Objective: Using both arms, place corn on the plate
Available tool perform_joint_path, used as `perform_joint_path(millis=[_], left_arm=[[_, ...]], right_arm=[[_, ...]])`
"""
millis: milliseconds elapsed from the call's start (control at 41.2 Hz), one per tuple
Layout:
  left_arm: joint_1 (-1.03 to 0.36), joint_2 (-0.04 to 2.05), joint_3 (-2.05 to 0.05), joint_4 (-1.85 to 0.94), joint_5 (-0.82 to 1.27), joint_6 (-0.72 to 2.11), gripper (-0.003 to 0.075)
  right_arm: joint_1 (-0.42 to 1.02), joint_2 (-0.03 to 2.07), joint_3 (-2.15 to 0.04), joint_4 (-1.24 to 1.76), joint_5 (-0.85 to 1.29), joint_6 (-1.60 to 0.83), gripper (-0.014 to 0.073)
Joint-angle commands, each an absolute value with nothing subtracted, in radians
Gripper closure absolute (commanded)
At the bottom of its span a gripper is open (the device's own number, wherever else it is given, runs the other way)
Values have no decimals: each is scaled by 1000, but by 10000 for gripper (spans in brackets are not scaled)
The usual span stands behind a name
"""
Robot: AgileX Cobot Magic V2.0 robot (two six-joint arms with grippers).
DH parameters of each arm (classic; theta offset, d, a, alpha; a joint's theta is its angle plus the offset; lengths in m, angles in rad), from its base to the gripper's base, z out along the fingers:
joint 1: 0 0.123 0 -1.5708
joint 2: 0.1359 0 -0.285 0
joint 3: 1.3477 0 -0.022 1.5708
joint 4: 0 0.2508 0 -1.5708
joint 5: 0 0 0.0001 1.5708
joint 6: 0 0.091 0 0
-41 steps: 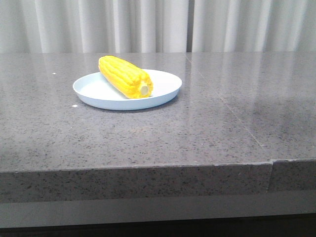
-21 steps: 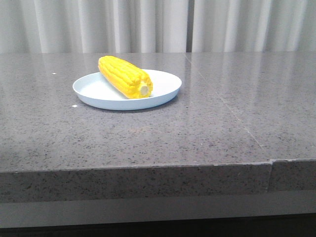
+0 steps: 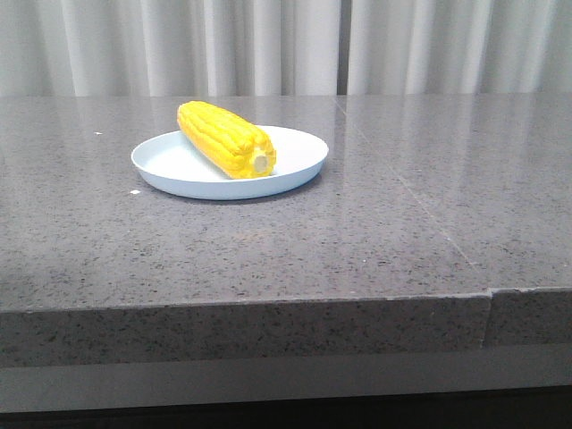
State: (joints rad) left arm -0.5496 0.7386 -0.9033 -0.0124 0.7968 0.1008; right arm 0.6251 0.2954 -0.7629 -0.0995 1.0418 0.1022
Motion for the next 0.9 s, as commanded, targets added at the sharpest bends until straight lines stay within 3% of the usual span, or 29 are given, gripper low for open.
perform_joint_path(millis=[0, 218, 315, 873], left_arm=[[-555, 737, -929, -13, 720, 90, 454], [-555, 737, -929, -13, 720, 90, 696], [-555, 737, -929, -13, 720, 90, 740], [-549, 730, -929, -13, 717, 90, 741]], right_arm=[[625, 307, -782, -123, 984, 94, 100], [625, 307, -782, -123, 985, 94, 566], [625, 307, -782, -123, 985, 94, 721], [625, 307, -782, -123, 992, 94, 713]])
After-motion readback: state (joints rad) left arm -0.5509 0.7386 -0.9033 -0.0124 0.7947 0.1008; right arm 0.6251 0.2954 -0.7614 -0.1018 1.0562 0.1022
